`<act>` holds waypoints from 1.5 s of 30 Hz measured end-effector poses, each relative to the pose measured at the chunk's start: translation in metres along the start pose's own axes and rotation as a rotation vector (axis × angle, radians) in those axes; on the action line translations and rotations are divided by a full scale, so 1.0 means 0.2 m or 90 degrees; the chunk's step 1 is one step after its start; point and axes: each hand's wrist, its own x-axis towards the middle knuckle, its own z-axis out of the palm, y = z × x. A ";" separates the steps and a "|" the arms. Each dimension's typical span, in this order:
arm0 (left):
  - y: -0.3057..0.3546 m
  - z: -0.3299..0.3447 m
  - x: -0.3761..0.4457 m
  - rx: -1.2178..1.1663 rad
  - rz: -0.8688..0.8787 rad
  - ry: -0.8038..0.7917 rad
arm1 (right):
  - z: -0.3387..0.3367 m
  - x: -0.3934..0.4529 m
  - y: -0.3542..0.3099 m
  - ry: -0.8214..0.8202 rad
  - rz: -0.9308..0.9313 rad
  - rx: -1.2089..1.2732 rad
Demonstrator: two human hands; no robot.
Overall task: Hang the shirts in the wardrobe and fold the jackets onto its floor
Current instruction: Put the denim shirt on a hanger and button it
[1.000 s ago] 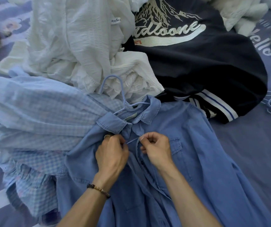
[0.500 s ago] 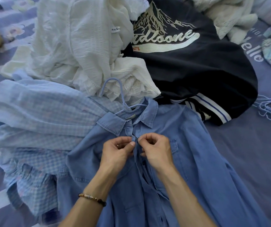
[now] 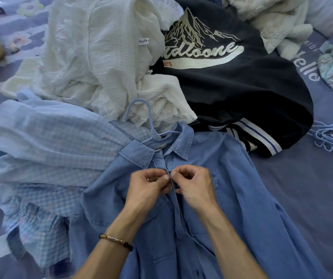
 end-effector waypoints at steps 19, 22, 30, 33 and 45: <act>-0.02 -0.01 0.03 0.009 -0.019 -0.049 | 0.00 -0.02 0.08 0.097 -0.381 -0.294; -0.02 0.00 0.03 0.044 0.006 -0.043 | 0.00 -0.01 0.08 0.093 -0.366 -0.292; -0.03 -0.02 0.04 0.284 0.202 -0.028 | -0.01 0.01 0.07 0.038 -0.015 -0.007; -0.04 -0.03 0.05 0.247 0.192 -0.022 | 0.01 -0.01 0.10 0.010 0.060 0.088; -0.15 -0.05 0.08 0.593 0.178 0.002 | 0.02 -0.19 0.35 -0.114 0.093 -0.016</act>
